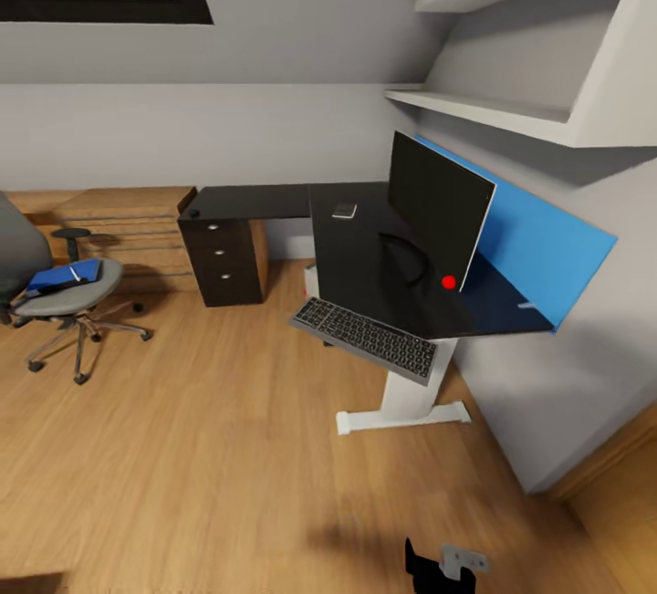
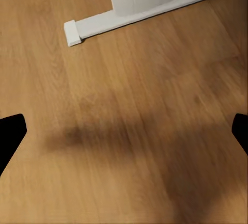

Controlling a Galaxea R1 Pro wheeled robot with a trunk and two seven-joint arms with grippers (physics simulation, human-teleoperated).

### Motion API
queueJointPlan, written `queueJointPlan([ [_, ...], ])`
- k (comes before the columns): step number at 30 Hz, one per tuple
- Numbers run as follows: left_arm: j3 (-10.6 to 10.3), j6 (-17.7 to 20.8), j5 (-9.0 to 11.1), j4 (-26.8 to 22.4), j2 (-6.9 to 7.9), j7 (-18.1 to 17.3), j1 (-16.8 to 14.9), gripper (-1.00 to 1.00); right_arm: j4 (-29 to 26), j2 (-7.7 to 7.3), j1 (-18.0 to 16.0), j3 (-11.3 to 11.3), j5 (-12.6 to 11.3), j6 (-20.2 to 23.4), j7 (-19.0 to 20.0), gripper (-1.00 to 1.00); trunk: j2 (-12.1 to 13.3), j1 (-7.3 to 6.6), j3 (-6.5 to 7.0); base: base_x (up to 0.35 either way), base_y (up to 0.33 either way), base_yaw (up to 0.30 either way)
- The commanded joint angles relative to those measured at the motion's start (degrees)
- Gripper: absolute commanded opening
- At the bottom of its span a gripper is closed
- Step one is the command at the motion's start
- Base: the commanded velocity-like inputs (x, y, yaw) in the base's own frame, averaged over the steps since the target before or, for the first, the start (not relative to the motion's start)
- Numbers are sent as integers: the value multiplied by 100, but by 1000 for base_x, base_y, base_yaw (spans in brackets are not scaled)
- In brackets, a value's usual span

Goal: In the bedroom, organize the workspace by keeping the computer under the desk, ensuring the monitor is on the desk, placing the keyboard on the desk next to the monitor, placing the mouse on the desk next to the keyboard, moving the folder from the swivel chair onto the desk next to the mouse, stacking the notebook on top of the folder with the pen on top of the notebook, and positioning the swivel chair next to the desk.

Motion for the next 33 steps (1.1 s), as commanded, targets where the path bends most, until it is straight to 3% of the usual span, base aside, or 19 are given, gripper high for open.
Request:
queueJointPlan([
  [1, -42, -20, 38, -3, 10, 55, 0, 100, 12, 2, -5, 50, -42, -58, -28, 100, -3, 1, -4, 0, 0, 282],
  [10, -34, -30, 44, 4, 17, 55, 1, 100, 20, 8, -2, 52, -14, -238, -77, 100, -3, 1, -4, 0, 51, 282],
  [23, -29, -33, 46, 6, 19, 55, 3, 100, 21, 9, 2, 50, -10, -630, -79, 100, -3, 1, 58, 20, 281, 239],
  [33, -27, -36, 46, 9, 19, 55, 0, 100, 21, -1, 6, 50, 11, -676, -72, 100, -3, 1, 138, 207, 276, 138],
])
